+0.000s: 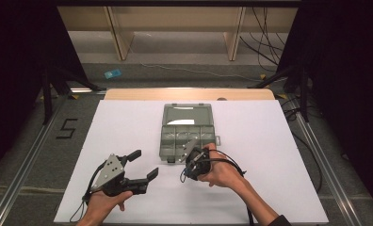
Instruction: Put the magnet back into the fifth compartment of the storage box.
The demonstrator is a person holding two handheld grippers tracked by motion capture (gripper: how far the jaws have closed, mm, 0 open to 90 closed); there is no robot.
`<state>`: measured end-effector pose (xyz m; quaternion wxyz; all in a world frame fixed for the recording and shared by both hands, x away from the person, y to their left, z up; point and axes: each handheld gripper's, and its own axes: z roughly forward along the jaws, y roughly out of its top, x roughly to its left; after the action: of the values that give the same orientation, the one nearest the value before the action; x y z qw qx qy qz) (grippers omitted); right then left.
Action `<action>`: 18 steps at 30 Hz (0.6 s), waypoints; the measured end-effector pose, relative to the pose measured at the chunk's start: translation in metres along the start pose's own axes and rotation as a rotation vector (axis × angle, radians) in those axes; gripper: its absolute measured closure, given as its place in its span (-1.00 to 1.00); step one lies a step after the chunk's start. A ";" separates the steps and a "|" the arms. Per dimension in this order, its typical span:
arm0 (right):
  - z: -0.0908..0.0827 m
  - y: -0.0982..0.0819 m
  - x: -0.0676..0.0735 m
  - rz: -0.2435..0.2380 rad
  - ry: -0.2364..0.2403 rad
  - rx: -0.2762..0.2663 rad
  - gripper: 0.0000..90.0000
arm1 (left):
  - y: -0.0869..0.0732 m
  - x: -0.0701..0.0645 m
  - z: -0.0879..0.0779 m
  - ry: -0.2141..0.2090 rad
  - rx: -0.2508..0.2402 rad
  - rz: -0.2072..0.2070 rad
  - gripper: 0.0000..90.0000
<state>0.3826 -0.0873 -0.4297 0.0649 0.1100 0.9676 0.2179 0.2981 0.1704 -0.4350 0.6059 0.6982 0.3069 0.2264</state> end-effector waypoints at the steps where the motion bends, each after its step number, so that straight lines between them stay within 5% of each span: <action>1: -0.001 0.001 0.000 0.002 -0.008 0.001 0.38 | 0.000 0.000 0.000 0.001 0.000 0.000 -0.65; 18: -0.005 0.021 -0.014 -0.008 -0.065 -0.096 0.38 | 0.000 0.000 0.000 0.000 0.001 0.000 -0.65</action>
<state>0.3993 -0.0741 -0.4148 0.1022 0.1101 0.9538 0.2601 0.2983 0.1704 -0.4351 0.6055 0.6984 0.3072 0.2262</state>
